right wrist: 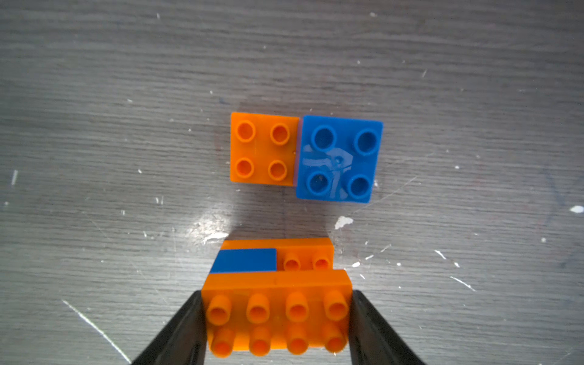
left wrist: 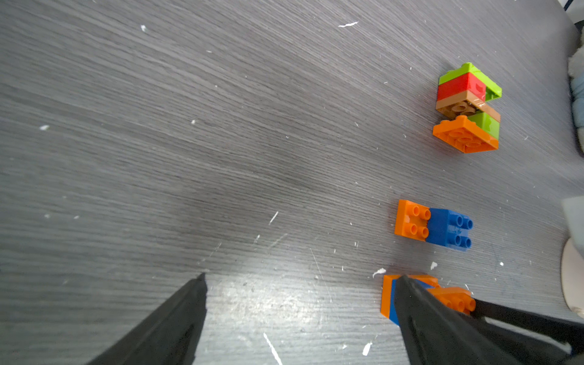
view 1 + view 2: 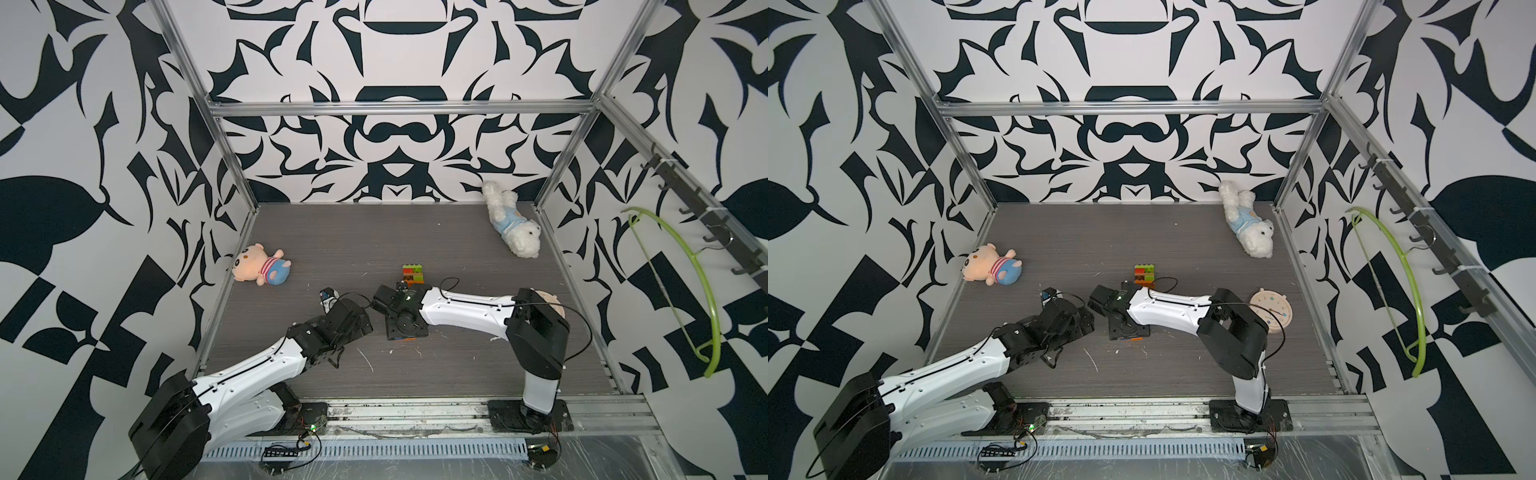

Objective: Assemble the number 5 with lego
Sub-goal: Assemble the lego brick with the lego brick.

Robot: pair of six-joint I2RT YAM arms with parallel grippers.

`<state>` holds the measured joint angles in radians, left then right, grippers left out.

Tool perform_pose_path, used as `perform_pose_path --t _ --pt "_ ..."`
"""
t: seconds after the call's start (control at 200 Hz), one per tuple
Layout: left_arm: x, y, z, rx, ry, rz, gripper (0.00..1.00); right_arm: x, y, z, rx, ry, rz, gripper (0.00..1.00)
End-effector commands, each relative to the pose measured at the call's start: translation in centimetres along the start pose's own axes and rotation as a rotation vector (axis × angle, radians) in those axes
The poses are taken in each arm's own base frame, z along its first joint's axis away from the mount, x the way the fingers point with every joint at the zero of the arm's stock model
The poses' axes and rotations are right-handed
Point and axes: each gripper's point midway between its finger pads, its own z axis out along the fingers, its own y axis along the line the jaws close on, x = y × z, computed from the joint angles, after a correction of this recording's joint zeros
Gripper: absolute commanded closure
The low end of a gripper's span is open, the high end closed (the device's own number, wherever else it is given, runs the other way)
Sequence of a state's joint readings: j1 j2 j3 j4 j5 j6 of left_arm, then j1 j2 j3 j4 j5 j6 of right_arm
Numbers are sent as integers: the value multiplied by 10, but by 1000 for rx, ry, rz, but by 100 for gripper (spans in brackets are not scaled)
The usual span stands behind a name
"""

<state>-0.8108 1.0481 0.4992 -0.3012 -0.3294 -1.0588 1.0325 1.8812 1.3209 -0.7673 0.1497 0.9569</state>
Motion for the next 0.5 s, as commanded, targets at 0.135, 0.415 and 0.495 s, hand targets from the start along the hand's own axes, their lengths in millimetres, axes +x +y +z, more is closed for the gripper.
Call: perform_pose_path --t 0.135,0.415,0.495 --pt "-7 1 -6 -22 -17 -5 1 11 -3 9 -11 48 -25 39" --pt "-9 -1 -6 -23 -18 5 1 -6 5 -16 -45 -15 -37 25" --pt "-9 -2 -6 -20 -18 4 1 -6 3 -18 -41 -19 -38 22"
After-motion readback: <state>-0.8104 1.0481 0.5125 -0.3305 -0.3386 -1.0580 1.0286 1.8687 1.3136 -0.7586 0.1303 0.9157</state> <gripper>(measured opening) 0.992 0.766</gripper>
